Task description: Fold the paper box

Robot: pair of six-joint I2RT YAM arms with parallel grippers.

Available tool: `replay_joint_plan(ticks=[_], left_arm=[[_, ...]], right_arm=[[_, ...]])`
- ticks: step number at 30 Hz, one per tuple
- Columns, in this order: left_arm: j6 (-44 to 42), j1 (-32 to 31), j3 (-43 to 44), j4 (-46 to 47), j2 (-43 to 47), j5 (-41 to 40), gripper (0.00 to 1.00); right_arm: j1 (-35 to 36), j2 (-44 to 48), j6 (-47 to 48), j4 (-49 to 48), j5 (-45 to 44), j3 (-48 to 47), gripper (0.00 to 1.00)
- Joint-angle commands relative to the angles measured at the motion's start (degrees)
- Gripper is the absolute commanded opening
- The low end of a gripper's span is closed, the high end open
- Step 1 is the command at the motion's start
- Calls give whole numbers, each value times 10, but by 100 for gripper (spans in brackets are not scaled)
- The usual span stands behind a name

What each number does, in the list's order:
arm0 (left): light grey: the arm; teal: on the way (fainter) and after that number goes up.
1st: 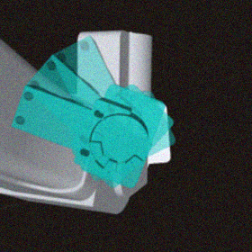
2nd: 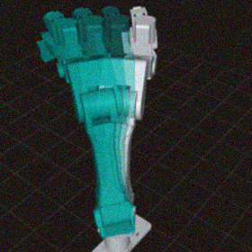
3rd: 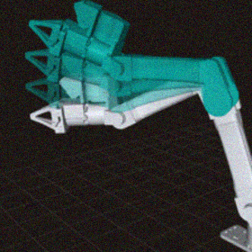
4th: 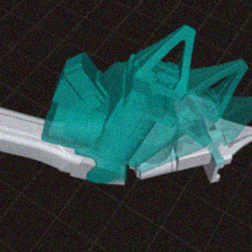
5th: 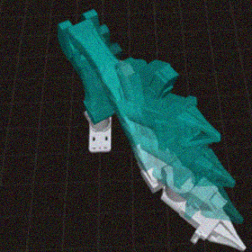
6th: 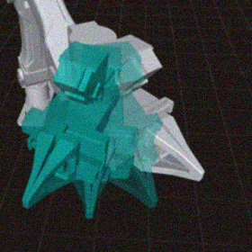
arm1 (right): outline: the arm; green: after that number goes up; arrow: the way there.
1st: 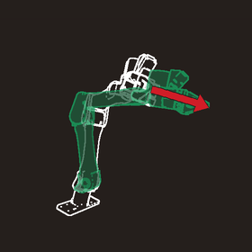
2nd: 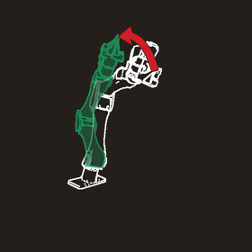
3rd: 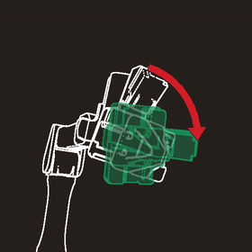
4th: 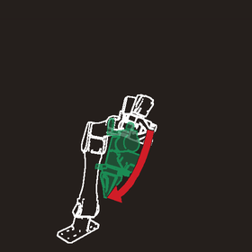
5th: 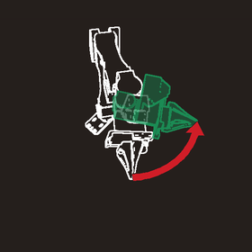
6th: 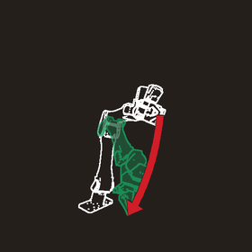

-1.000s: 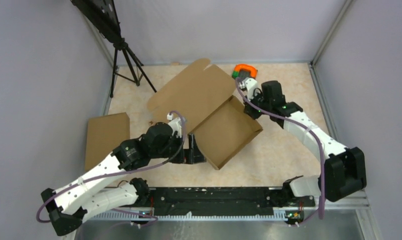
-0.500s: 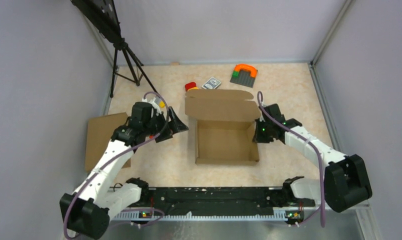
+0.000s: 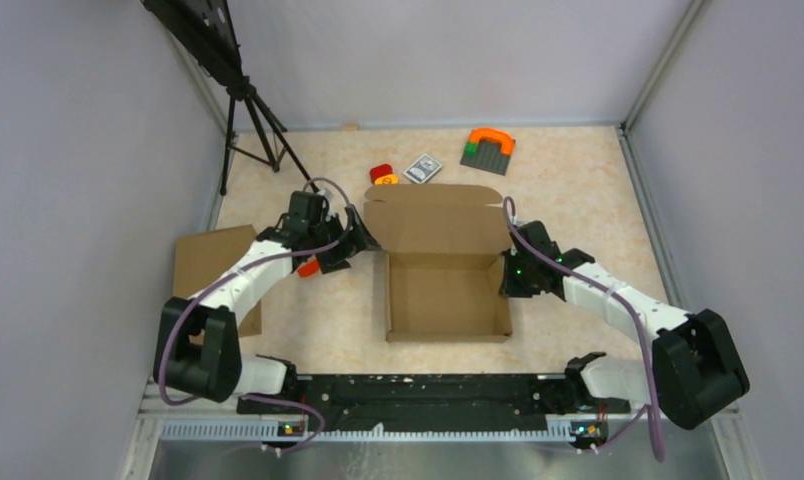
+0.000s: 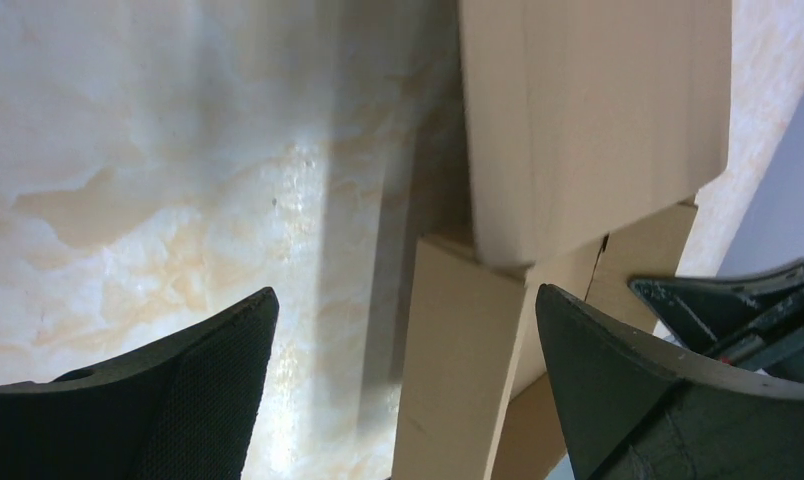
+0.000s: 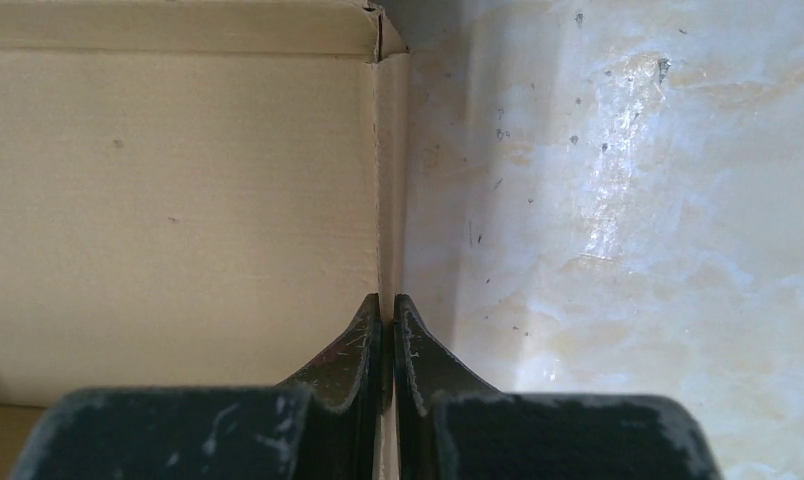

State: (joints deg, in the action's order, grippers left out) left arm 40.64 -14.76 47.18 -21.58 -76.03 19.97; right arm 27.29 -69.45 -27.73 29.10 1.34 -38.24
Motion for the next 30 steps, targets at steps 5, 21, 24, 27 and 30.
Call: replay_joint_plan(ticks=[5,21,24,27,30], left_arm=[[-14,4,69,87,-50,-10,94],[-45,-4,157,127,-203,32,28],[-81,-28,171,116,-189,-33,12],[-139,-67,198,78,-191,-104,12],[-172,-113,219,53,-205,-170,10]], right_arm=[[23,-3,-12,-12,-37,8,0],[40,-22,-15,-2,-68,-5,0],[43,-35,-16,2,-72,-9,0],[47,-54,-20,20,-87,-34,0],[51,-70,-22,24,-92,-61,0]])
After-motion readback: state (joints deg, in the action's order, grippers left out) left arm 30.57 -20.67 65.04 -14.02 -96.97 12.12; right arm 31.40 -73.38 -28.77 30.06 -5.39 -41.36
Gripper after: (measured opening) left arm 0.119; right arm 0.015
